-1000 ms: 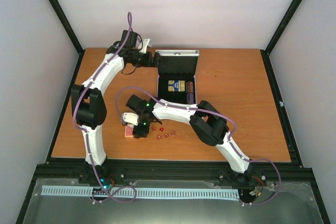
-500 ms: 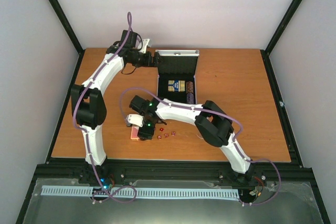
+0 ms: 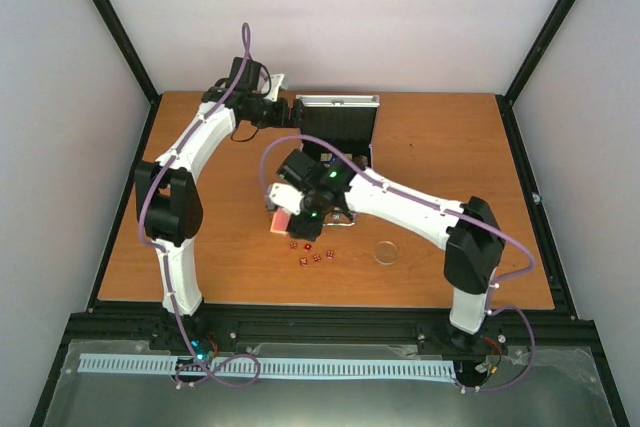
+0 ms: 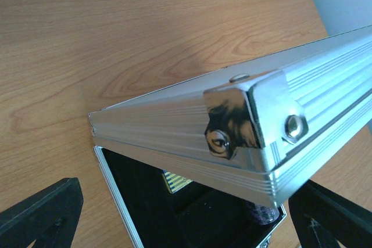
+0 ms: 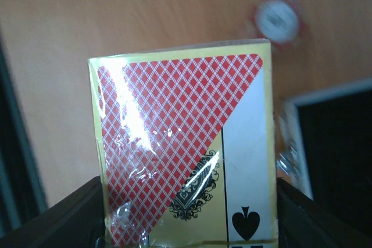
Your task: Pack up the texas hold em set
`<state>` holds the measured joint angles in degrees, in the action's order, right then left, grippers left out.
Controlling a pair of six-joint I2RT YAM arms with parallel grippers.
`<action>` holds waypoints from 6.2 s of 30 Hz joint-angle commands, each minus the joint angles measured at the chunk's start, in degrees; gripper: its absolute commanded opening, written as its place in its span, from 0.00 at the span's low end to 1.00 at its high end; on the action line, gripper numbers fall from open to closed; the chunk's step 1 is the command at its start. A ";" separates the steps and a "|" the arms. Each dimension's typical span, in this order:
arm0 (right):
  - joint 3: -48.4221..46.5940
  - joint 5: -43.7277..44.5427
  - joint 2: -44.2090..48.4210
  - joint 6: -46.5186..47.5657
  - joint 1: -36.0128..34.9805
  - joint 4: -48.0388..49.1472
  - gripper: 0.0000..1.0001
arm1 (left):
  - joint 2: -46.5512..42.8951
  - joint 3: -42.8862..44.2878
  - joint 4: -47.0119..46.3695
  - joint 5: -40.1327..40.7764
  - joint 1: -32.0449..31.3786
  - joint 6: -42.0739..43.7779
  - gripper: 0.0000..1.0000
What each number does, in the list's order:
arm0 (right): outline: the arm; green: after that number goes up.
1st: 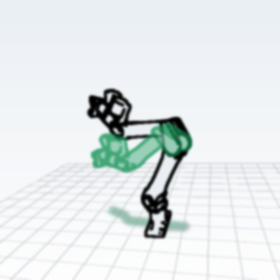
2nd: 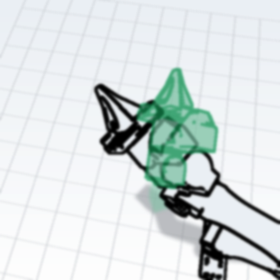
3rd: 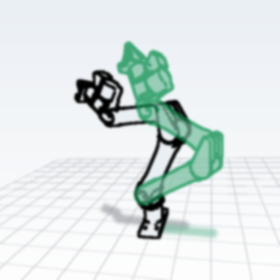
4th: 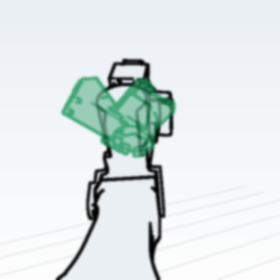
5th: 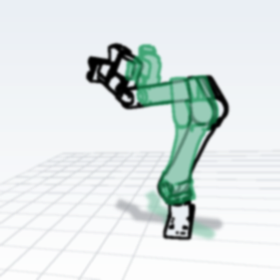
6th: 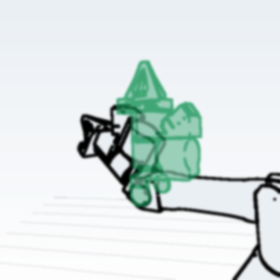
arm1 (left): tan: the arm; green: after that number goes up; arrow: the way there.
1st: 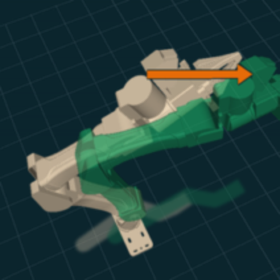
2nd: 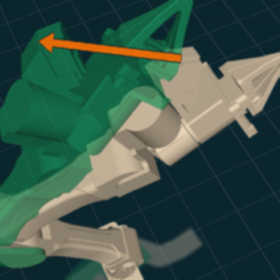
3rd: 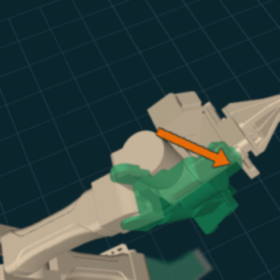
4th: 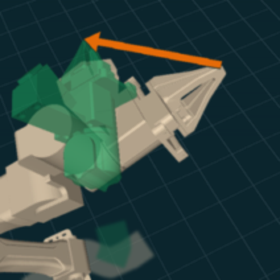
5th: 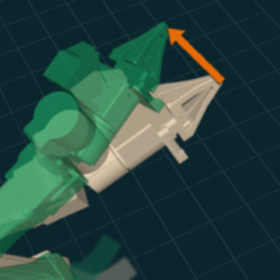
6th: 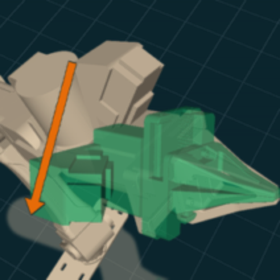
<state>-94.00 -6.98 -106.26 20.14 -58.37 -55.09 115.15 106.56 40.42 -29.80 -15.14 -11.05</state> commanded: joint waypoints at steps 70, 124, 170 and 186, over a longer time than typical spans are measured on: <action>-18.64 5.65 -19.85 -28.53 25.03 8.63 0.99 | 1.43 0.64 -0.13 2.78 1.18 0.52 1.00; -5.47 3.38 -13.85 -17.29 20.31 11.73 0.93 | -0.14 -0.12 -0.23 3.23 1.16 0.33 1.00; 24.27 -0.45 3.20 -40.81 4.84 9.82 0.54 | -1.33 0.05 -1.10 0.77 1.16 -1.16 1.00; 22.98 2.50 -1.20 -41.80 4.84 9.37 0.46 | -1.28 0.04 -1.10 1.14 1.16 -1.08 1.00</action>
<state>-70.35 -5.91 -106.17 -20.75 -53.36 -46.44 116.71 105.69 39.90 -28.25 -14.46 -11.77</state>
